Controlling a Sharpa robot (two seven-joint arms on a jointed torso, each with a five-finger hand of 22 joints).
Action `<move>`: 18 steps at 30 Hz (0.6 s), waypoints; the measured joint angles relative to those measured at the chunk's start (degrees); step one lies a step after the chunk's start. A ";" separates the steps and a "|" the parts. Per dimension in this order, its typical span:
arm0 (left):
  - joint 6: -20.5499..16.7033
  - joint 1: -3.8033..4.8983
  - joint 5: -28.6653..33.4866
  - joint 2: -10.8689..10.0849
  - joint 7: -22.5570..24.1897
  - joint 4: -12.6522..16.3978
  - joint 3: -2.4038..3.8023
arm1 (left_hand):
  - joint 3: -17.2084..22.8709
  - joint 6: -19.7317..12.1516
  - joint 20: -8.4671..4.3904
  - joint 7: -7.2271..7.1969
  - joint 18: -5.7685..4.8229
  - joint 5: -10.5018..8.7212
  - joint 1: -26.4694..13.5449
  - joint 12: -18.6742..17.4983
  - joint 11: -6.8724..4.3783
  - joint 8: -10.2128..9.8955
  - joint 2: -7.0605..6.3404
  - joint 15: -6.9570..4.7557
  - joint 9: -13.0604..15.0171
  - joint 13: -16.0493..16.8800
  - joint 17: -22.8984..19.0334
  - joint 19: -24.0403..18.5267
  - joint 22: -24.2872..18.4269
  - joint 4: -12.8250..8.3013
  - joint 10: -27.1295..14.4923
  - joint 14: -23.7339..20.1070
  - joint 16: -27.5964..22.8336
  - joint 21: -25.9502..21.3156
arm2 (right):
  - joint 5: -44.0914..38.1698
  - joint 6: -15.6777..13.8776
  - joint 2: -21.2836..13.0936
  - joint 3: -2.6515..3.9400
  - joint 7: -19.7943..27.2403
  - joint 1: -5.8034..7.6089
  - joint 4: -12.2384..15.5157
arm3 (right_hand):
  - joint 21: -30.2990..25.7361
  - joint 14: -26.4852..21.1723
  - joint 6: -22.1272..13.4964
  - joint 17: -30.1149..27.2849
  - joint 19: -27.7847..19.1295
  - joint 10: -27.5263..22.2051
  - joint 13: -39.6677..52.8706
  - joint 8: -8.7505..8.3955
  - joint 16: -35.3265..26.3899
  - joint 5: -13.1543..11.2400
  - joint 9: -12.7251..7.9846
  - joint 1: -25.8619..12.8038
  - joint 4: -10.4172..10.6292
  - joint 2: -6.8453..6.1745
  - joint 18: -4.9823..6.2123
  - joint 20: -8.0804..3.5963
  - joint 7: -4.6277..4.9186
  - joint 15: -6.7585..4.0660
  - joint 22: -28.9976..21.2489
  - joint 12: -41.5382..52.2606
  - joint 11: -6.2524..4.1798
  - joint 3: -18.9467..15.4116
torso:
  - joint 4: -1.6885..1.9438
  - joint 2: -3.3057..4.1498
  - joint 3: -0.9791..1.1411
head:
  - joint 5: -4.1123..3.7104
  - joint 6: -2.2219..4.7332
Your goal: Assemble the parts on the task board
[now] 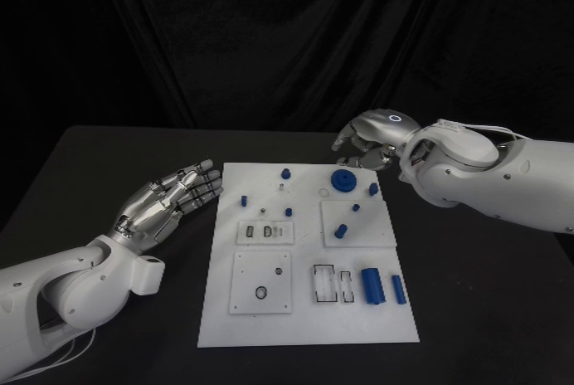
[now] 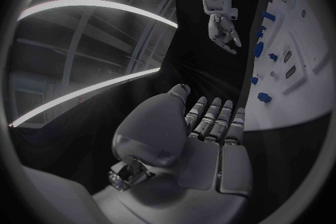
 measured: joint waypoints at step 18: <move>0.10 0.00 0.03 0.49 0.00 -0.47 0.01 | 0.16 0.00 0.00 0.00 0.00 0.00 0.00 0.00 -0.20 0.00 0.00 0.00 0.00 0.01 -0.01 0.00 0.01 -0.16 -0.21 0.00 0.11 0.00 | 2.37 5.66 -1.50 -0.27 -4.39 -3.09 -1.94 | 4.77 0.00 -4.06 1.24 1.84 0.39 0.75 -2.63 5.17 -3.52 -2.42 -3.67 3.97 -0.47 -0.72 -0.09 0.37 0.00 0.42 1.53 -0.04 -3.99 | -0.30 -0.51 -0.24 | 0.49 -0.42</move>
